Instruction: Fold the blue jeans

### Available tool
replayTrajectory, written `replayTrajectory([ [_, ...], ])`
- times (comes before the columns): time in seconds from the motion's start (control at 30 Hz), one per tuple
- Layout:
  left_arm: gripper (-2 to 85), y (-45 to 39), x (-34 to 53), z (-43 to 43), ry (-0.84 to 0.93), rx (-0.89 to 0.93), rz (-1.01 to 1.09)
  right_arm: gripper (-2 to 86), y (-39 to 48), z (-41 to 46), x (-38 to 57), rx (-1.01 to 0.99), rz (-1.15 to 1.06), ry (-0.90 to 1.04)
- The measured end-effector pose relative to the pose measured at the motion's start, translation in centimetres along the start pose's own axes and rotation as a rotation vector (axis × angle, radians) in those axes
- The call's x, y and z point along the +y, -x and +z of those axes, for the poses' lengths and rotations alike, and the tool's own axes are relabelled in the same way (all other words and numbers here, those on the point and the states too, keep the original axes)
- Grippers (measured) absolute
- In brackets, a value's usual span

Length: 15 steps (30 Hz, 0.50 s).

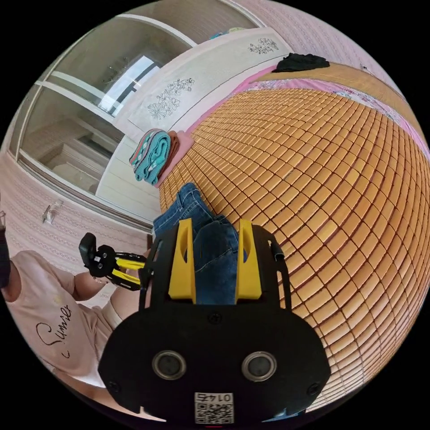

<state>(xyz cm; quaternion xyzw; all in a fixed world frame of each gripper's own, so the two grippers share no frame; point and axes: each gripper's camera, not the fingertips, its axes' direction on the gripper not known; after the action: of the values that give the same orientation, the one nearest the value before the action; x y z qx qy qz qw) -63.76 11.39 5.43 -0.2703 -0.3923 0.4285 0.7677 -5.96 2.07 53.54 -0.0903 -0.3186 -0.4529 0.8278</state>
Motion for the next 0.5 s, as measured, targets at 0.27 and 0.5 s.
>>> replayTrajectory([
  [0.27, 9.8, -0.2, 0.0, 0.1, 0.016, 0.025, -0.005, 7.5, 4.1, 0.9, 1.1, 0.185, -0.233, 0.141],
  [0.5, 13.2, -3.3, 0.7, -2.9, -0.188, -0.036, 0.127, 6.6, 10.7, -5.9, 5.9, 0.144, -0.503, 0.018],
])
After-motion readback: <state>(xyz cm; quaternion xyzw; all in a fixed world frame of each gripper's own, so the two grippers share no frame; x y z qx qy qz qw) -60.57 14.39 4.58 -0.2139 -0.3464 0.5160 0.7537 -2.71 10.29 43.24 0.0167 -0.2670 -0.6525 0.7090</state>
